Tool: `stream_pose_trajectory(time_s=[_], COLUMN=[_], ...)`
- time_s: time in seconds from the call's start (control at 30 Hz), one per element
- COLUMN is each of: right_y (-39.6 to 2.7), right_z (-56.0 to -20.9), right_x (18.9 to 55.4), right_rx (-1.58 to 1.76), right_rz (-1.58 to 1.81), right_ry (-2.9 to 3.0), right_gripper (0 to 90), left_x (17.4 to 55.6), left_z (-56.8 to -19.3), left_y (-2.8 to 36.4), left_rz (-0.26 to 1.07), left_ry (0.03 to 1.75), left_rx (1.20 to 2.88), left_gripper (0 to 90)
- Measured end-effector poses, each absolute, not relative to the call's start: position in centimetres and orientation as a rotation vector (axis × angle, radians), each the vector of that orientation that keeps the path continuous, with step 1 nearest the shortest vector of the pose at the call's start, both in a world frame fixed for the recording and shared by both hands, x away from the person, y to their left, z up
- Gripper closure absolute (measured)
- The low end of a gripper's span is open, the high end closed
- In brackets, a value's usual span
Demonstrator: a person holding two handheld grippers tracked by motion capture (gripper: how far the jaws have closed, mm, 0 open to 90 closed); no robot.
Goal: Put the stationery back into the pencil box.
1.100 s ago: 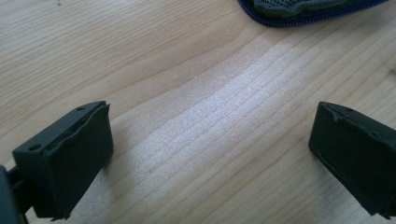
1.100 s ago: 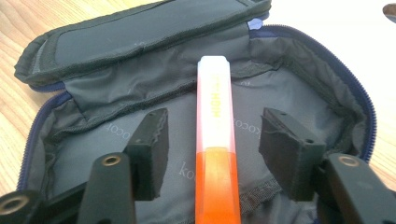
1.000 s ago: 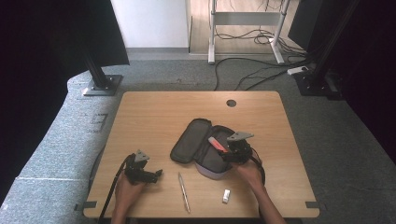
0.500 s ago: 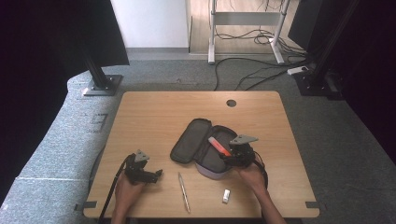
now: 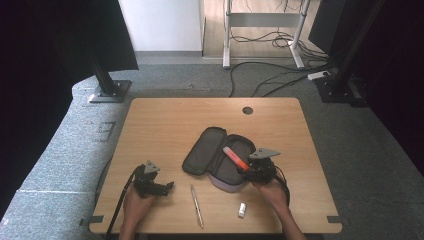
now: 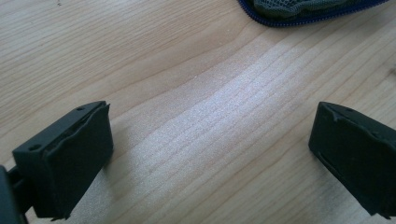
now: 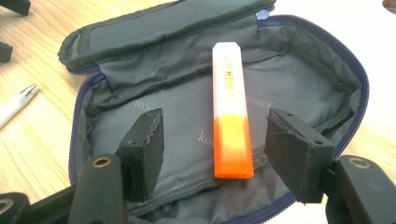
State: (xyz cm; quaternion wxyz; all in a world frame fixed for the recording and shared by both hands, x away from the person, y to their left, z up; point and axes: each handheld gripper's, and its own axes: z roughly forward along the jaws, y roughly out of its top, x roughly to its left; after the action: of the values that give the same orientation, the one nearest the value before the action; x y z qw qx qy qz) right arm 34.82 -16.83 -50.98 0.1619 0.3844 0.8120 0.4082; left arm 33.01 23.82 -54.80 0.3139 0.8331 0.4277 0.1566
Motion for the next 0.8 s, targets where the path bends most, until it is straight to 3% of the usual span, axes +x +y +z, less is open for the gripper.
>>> stream_pose_trajectory(time_s=[0.8], right_y=[-18.1], right_z=[-50.6], right_x=[32.1], right_rx=[1.087], right_rz=[1.185], right_ry=[2.293], right_gripper=[37.2], left_x=[33.0], left_z=[-54.8], left_y=[23.8], left_rz=[0.413], left_ry=[1.128], left_rx=[2.196], left_gripper=[0.0])
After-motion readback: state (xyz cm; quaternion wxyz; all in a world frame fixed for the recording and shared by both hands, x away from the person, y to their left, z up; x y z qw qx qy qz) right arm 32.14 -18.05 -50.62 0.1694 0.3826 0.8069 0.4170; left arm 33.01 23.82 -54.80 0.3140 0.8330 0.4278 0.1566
